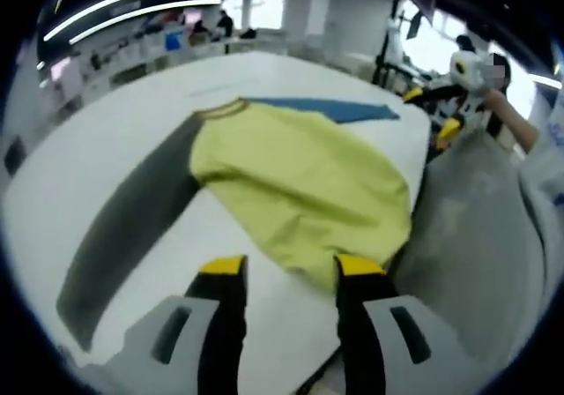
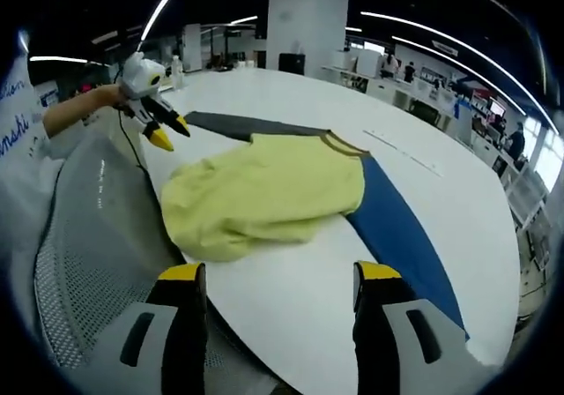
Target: Fold the garment on the visible template until the final outline fits inside the template.
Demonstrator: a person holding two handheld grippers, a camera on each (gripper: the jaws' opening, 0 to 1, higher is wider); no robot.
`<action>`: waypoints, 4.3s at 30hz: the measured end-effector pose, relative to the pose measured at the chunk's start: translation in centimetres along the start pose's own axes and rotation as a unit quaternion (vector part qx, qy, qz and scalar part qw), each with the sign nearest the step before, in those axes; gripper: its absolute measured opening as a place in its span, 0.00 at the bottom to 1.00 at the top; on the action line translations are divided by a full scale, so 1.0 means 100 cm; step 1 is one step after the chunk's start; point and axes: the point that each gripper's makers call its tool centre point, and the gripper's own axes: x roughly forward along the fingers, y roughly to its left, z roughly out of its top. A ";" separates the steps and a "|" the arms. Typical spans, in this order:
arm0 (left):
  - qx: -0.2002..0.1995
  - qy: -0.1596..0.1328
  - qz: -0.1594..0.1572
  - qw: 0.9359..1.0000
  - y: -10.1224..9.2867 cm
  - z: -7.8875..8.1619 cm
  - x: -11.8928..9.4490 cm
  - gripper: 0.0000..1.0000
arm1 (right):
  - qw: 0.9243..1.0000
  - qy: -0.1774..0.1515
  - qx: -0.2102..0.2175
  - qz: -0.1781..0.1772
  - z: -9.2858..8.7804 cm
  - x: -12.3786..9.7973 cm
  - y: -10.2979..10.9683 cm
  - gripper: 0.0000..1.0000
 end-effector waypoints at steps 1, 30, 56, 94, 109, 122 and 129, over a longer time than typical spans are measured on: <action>-0.002 0.002 0.002 1.000 0.002 0.000 0.002 0.34 | 1.000 -0.002 -0.002 0.001 0.000 0.003 -0.002 0.56; -0.039 0.025 -0.011 0.999 0.010 -0.009 0.039 0.28 | 0.999 0.031 0.001 0.039 -0.020 0.091 -0.020 0.33; -0.054 0.044 -0.020 0.997 0.012 -0.023 0.049 0.18 | 0.996 0.062 -0.001 0.060 -0.024 0.115 -0.019 0.25; -0.058 -0.027 0.013 0.998 0.028 0.013 0.021 0.00 | 0.999 0.044 -0.005 0.018 -0.009 0.085 -0.044 0.03; -0.077 -0.110 0.090 0.987 0.084 0.056 -0.005 0.00 | 0.999 0.013 0.000 -0.052 0.022 0.066 -0.095 0.03; -0.065 -0.128 0.147 0.979 0.132 0.087 0.005 0.00 | 0.996 0.008 0.001 -0.092 0.056 0.096 -0.142 0.03; -0.058 -0.125 0.174 0.975 0.156 0.096 0.014 0.00 | 0.993 0.006 -0.008 -0.114 0.075 0.116 -0.167 0.03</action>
